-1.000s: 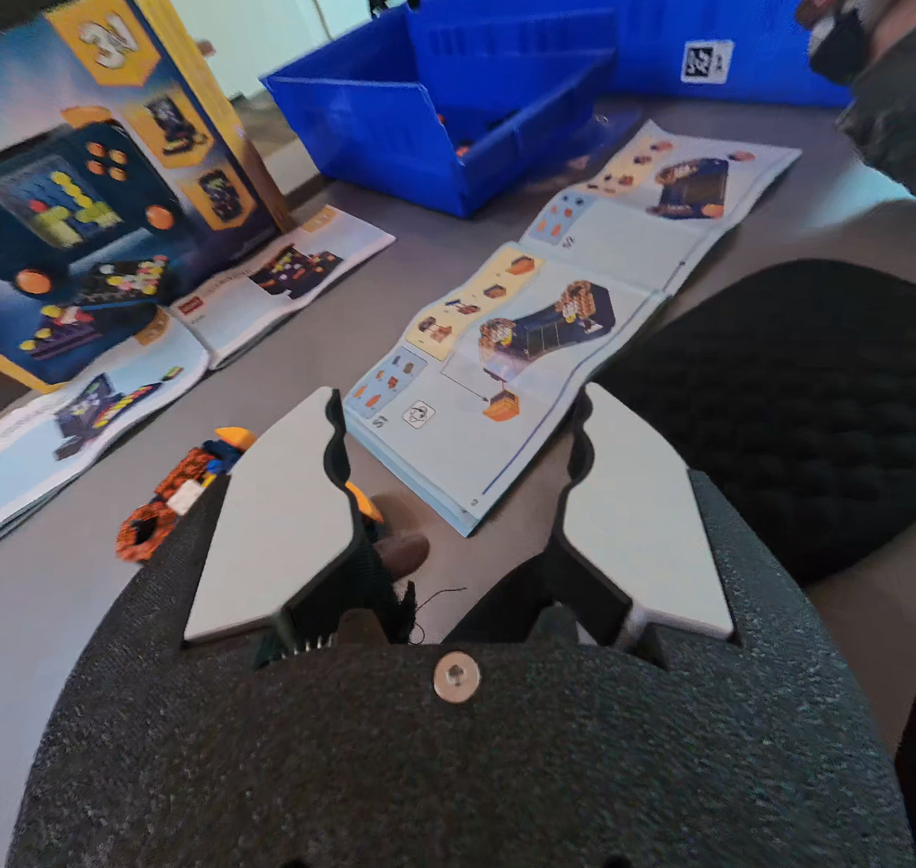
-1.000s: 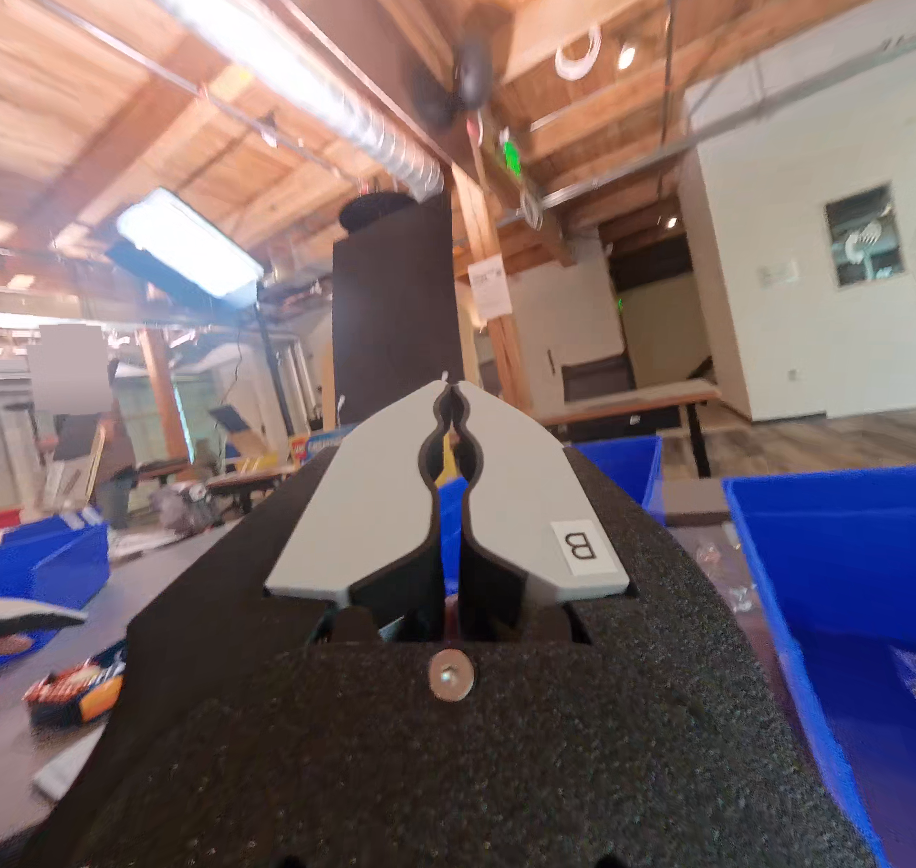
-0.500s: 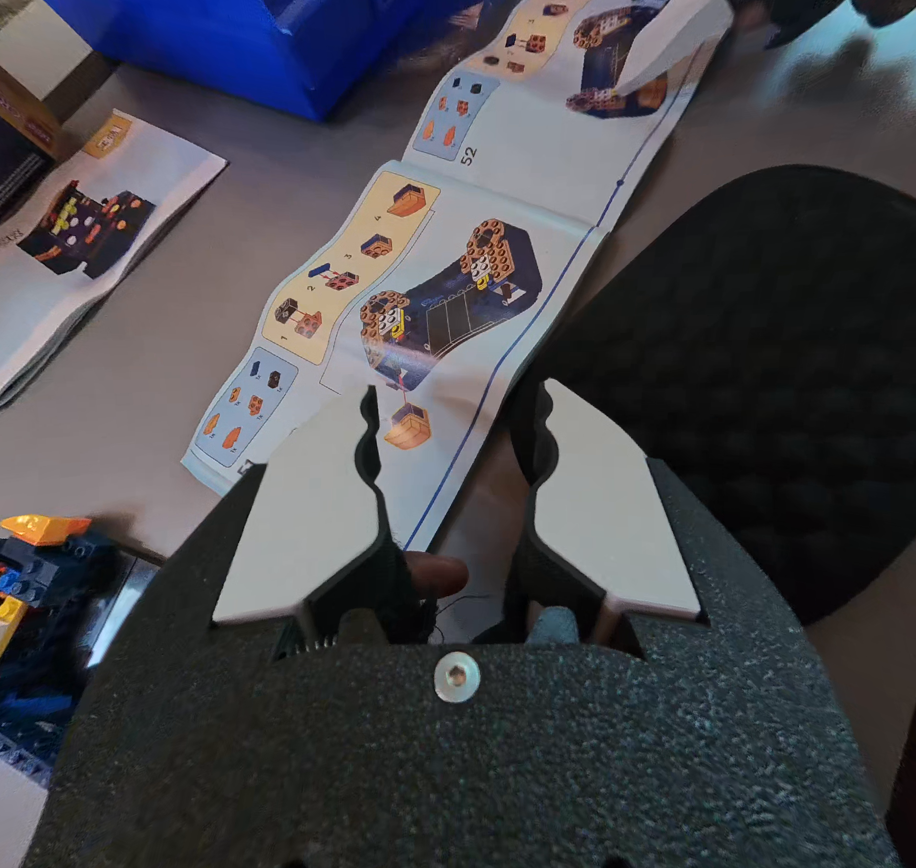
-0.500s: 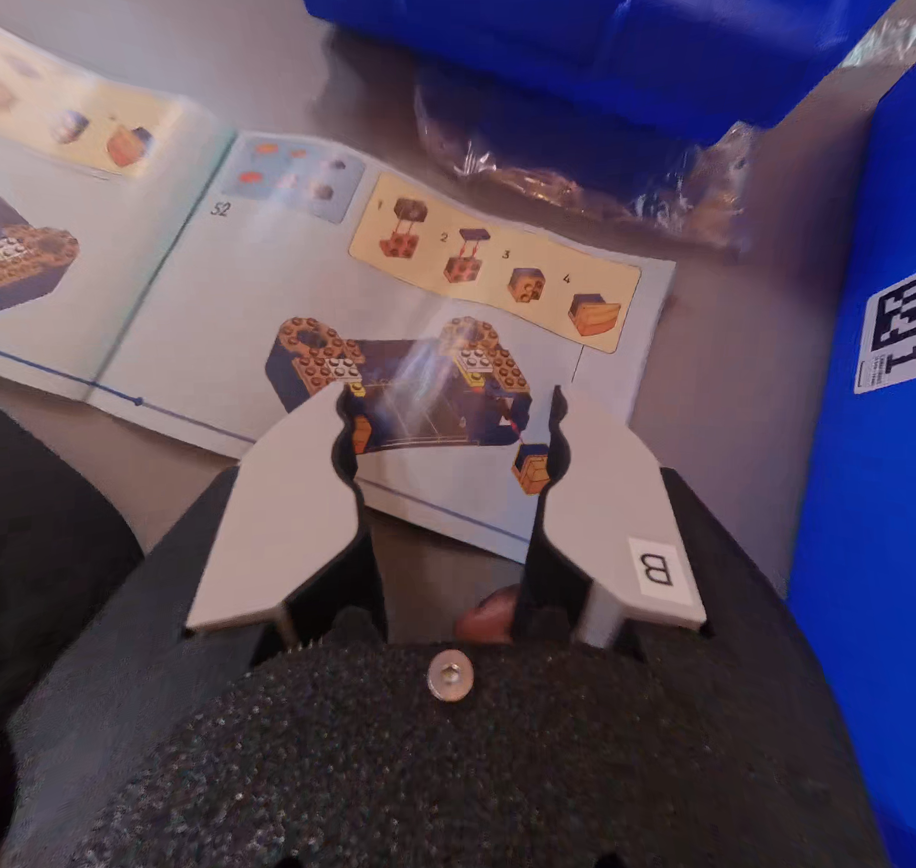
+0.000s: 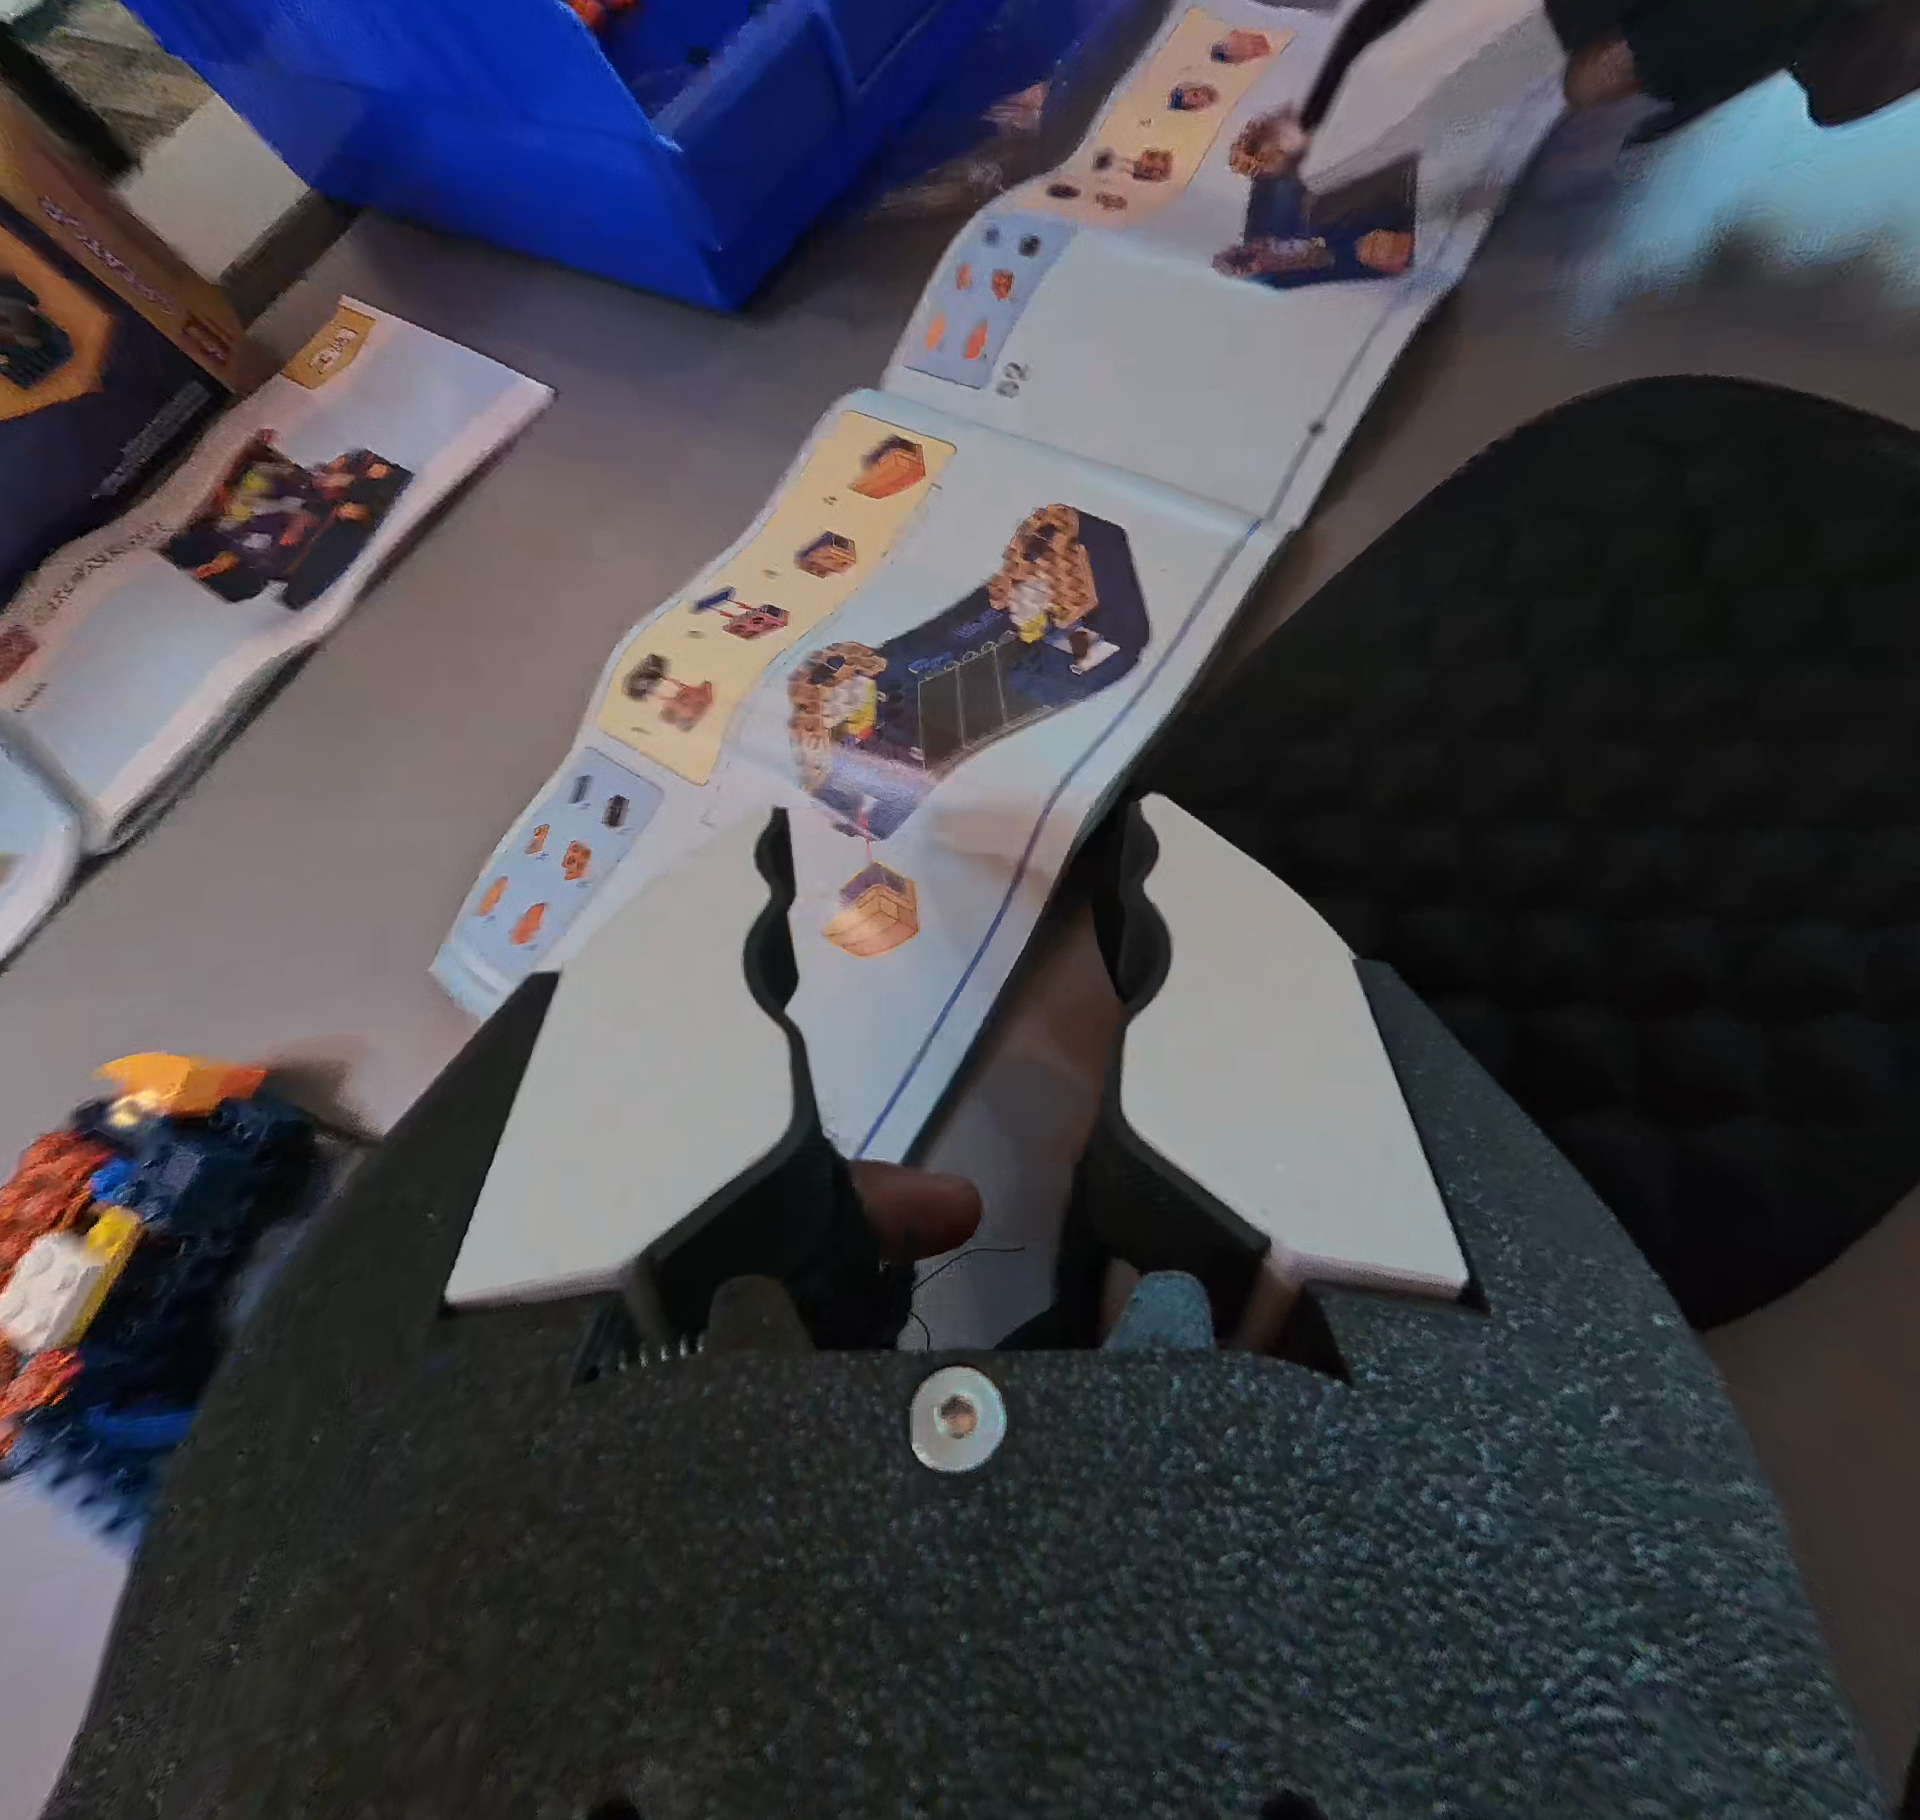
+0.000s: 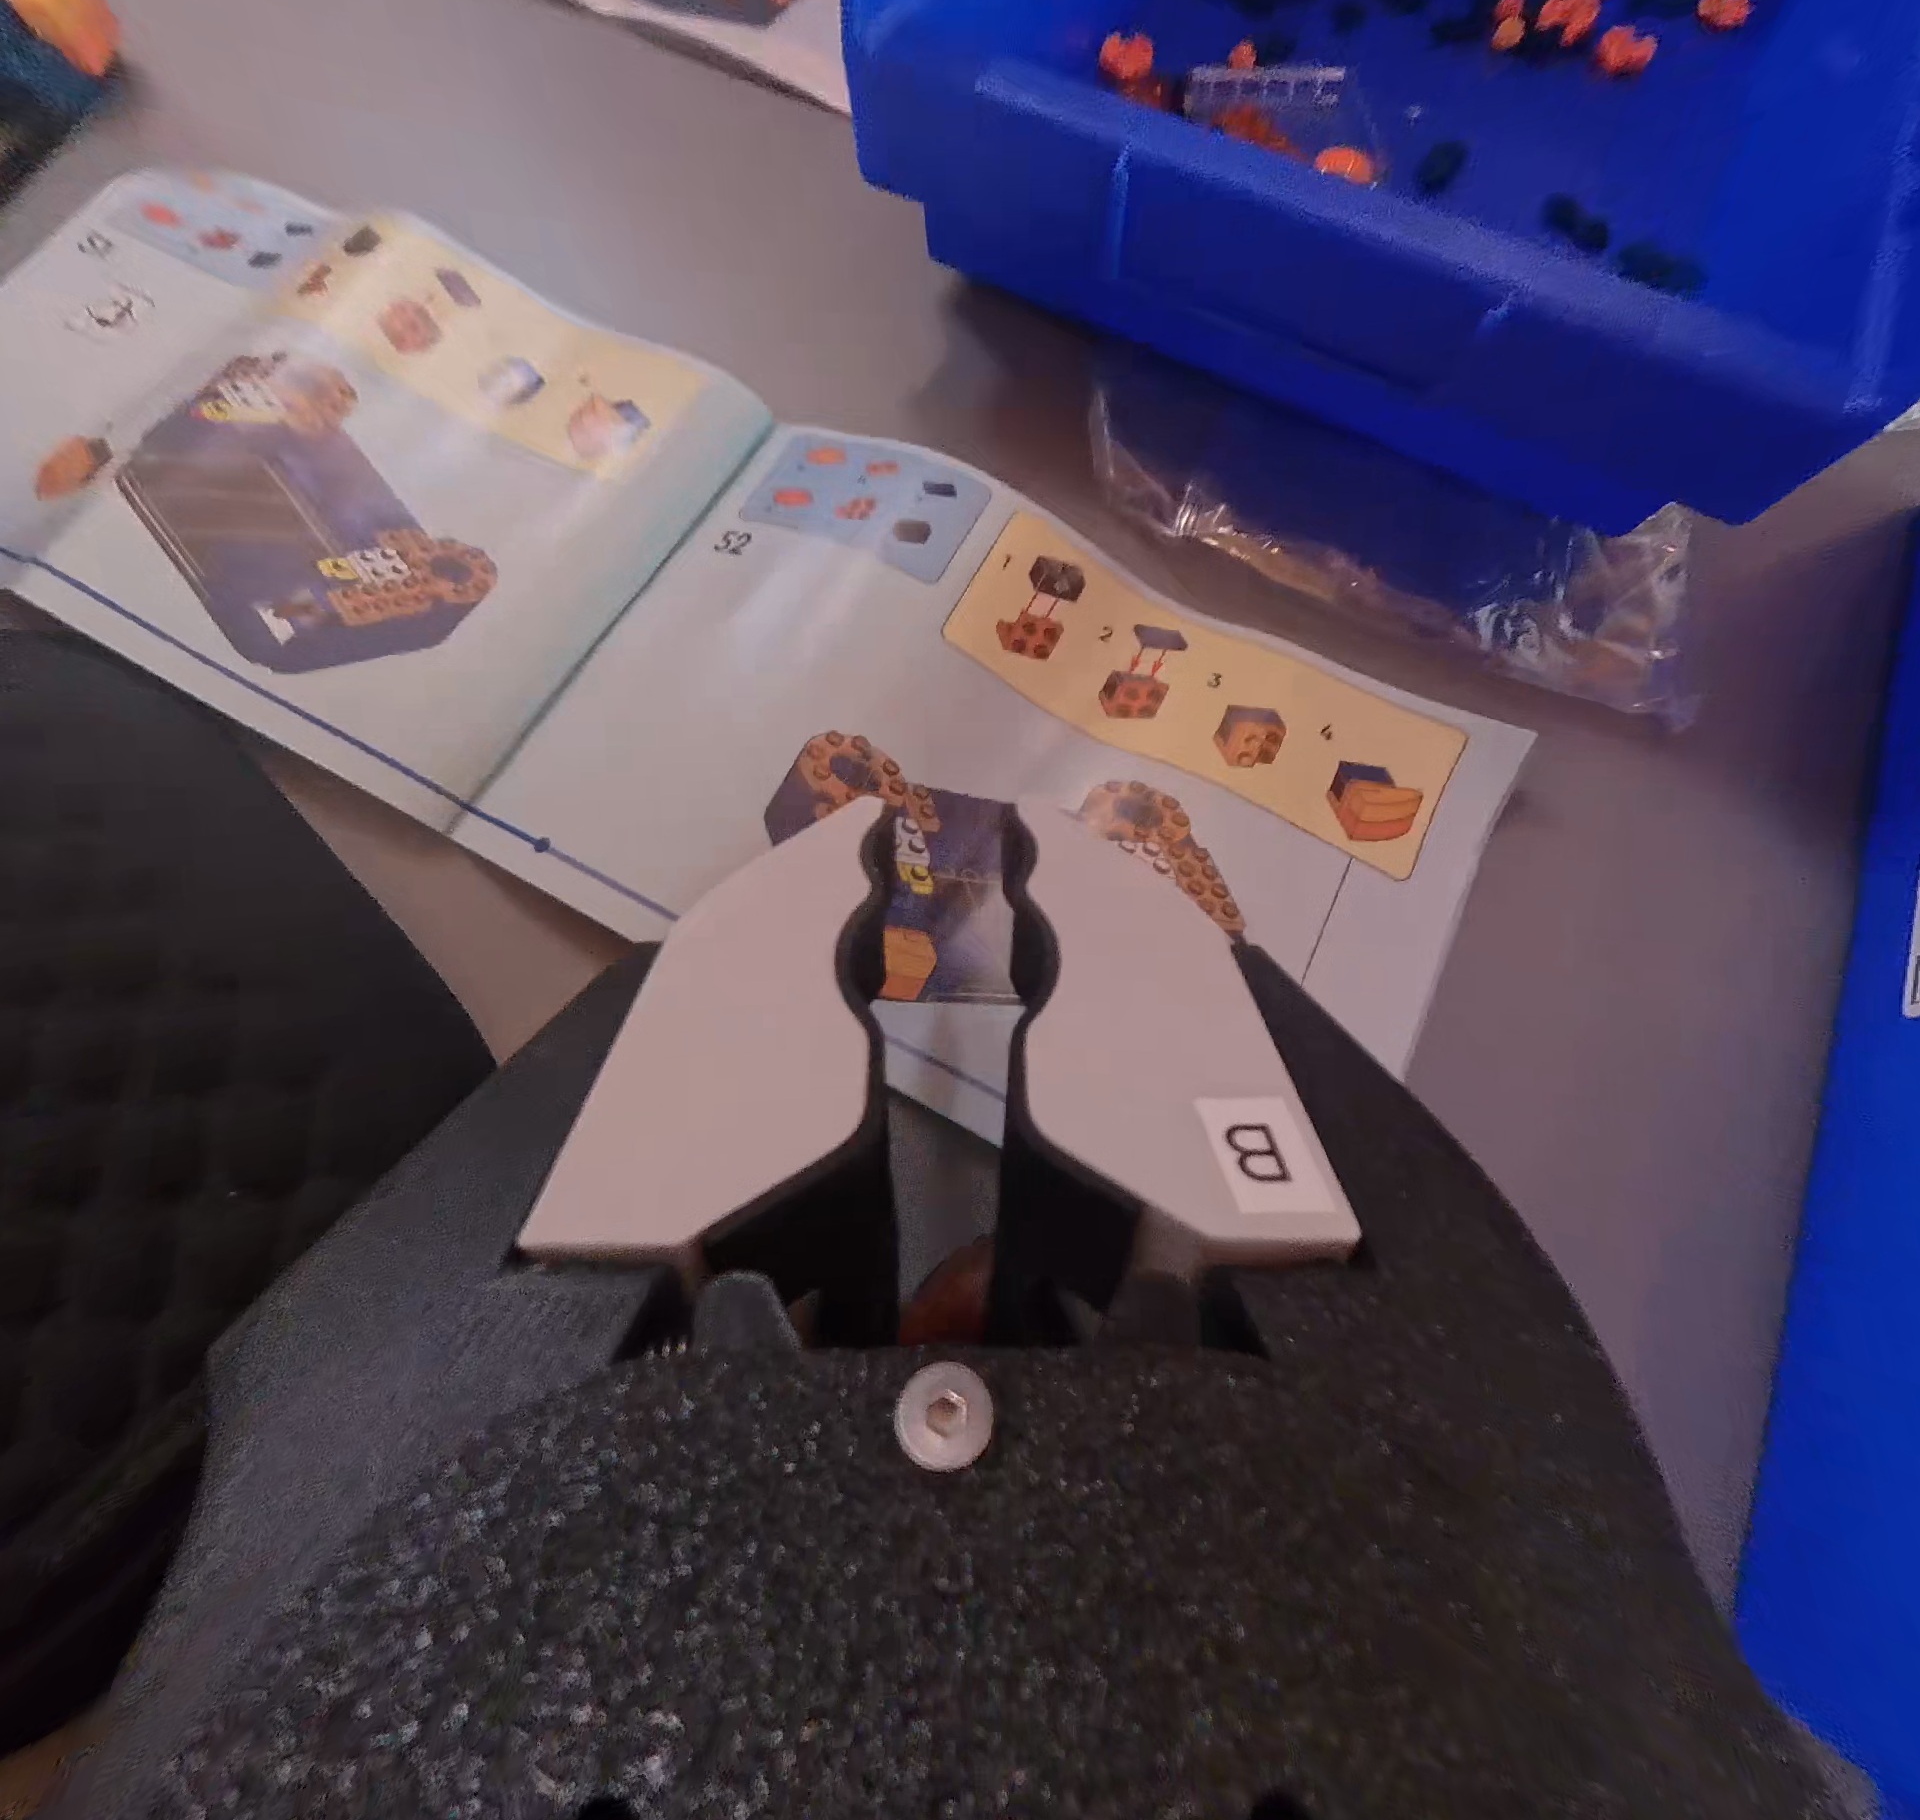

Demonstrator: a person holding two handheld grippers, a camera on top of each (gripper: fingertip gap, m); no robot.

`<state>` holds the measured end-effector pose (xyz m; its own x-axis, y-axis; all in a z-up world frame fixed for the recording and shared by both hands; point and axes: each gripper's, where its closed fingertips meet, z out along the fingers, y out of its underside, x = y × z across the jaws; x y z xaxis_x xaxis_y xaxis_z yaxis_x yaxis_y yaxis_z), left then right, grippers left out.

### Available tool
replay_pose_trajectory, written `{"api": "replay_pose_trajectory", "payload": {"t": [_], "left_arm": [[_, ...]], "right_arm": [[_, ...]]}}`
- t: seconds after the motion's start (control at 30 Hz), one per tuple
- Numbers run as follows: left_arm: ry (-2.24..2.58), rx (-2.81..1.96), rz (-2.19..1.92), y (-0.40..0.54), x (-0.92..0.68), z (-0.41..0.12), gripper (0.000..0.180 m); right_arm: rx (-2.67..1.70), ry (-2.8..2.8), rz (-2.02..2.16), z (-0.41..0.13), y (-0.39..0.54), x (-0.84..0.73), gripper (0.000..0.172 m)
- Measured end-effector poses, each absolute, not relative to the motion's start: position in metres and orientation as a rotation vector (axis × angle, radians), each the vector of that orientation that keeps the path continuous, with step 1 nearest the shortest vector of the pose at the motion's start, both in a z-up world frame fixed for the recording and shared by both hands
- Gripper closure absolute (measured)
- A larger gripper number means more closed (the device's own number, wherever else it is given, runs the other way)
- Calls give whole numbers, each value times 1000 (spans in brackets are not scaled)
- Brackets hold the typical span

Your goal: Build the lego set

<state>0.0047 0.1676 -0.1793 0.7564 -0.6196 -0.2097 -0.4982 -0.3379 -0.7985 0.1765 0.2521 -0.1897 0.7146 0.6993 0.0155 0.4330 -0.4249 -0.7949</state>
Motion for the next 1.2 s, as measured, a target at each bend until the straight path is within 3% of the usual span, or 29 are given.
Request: {"api": "replay_pose_trajectory", "payload": {"t": [0.1, 0.2, 0.33, 0.57, 0.83, 1.07, 1.2], "left_arm": [[755, -1915, -21, 162, -30, -151, 127], [661, -1936, 61, 147, -84, -134, 112], [860, -2018, 247, 138, -124, -155, 115], [1136, -2147, 85, 152, -124, -184, 126], [977, -2261, 278, 172, -174, -195, 130], [925, -1886, 59, 181, -92, -141, 127], [1085, -1832, -101, 182, -19, -151, 127]], "right_arm": [[-2072, -828, 380, -190, 257, 184, 140], [-2083, -786, 388, -199, 263, 190, 137], [-2099, -745, 455, -198, 265, 190, 137], [-2101, -727, 477, -197, 265, 191, 137], [-2108, -717, 485, -198, 265, 192, 137], [-2103, -680, 470, -195, 263, 206, 117], [-2232, -706, 424, -209, 254, 212, 103]]}}
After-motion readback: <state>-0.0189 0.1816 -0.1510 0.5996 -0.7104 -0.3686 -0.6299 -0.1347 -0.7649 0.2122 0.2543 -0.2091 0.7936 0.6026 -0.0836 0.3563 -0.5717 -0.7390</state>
